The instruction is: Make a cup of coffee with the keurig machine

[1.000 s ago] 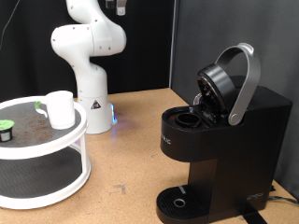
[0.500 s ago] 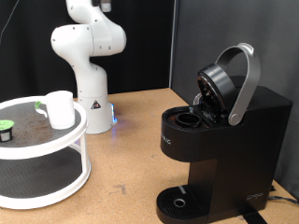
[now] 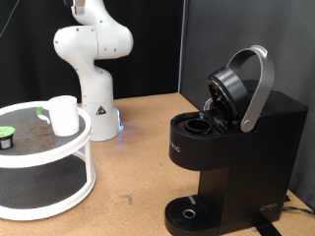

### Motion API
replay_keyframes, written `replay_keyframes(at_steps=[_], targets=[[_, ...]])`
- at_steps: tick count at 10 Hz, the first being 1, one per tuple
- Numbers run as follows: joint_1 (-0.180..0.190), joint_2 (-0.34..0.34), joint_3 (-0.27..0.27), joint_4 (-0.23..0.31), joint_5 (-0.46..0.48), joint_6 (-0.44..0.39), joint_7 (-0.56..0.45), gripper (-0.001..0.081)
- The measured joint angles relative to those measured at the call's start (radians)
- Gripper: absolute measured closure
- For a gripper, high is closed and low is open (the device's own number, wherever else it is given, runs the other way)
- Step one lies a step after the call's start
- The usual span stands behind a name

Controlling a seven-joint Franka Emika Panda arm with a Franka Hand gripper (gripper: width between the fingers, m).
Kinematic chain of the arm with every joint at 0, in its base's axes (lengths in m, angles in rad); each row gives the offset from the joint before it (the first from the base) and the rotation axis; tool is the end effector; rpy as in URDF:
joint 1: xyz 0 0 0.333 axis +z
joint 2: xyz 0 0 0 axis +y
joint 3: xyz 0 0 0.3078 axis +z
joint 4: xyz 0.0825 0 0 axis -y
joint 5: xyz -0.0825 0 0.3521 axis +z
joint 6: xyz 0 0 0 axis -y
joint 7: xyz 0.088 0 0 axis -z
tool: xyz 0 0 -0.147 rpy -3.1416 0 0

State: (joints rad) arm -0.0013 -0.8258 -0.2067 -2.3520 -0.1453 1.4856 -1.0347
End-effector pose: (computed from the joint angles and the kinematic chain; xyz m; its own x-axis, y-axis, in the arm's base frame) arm 0.2516 -0.0912 0.5430 0.6309 0.7756 -0.0211 0.7743 -0.6311 -0.0476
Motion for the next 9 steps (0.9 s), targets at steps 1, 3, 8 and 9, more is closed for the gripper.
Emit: replay_keyframes(at_steps=[1, 3, 8, 9], targets=[[0.0, -0.001, -0.007, -0.001, 0.001, 0.007, -0.003, -0.0001], [-0.005, -0.012, -0.063, 0.0, 0.001, 0.027, -0.039, -0.0001], [-0.038, -0.021, -0.233, 0.005, -0.085, 0.079, -0.147, -0.0001], [-0.04, -0.018, -0.26, 0.006, -0.106, 0.084, -0.17, -0.0001]])
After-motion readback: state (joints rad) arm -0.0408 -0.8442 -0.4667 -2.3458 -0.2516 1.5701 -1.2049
